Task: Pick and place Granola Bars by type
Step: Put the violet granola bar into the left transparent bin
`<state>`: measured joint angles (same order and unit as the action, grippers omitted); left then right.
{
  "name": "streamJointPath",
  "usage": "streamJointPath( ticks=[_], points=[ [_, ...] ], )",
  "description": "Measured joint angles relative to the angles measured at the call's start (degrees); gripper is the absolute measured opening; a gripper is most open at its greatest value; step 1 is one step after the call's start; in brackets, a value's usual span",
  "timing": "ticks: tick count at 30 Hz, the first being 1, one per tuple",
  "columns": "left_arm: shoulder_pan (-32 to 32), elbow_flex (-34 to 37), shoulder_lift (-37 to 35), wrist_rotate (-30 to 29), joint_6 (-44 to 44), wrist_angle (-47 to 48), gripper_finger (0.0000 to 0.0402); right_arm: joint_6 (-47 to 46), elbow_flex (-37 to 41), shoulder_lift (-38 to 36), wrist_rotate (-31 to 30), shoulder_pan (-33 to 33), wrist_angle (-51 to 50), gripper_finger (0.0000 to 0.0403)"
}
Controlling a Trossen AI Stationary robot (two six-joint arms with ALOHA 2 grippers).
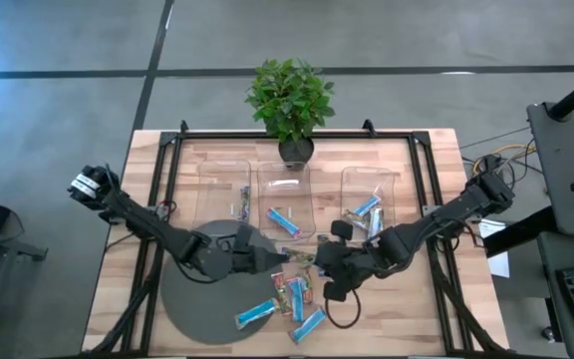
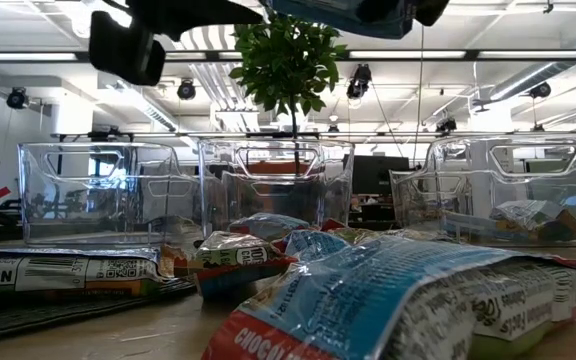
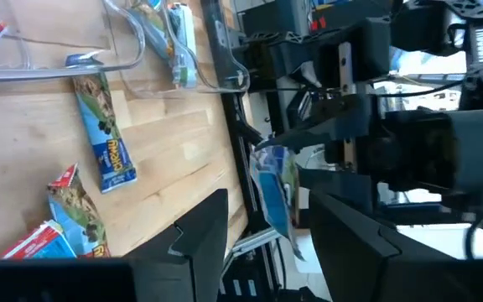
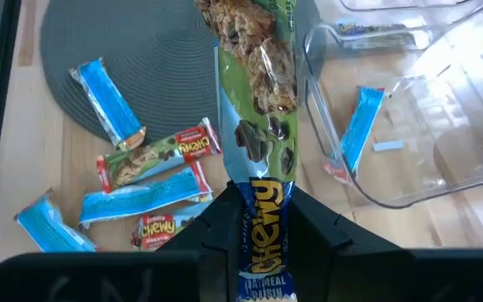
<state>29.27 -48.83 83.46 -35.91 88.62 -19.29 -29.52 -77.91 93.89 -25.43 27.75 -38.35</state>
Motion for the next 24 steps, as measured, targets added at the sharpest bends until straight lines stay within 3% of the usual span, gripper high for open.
streamJointPath(
  ticks=[24],
  points=[
    [-3.8,-4.6,5.3,5.9,-2.0,0.0,0.0144,2.7,1.0,0.0,1.2,-0.3,-0.2,0.0063]
  ],
)
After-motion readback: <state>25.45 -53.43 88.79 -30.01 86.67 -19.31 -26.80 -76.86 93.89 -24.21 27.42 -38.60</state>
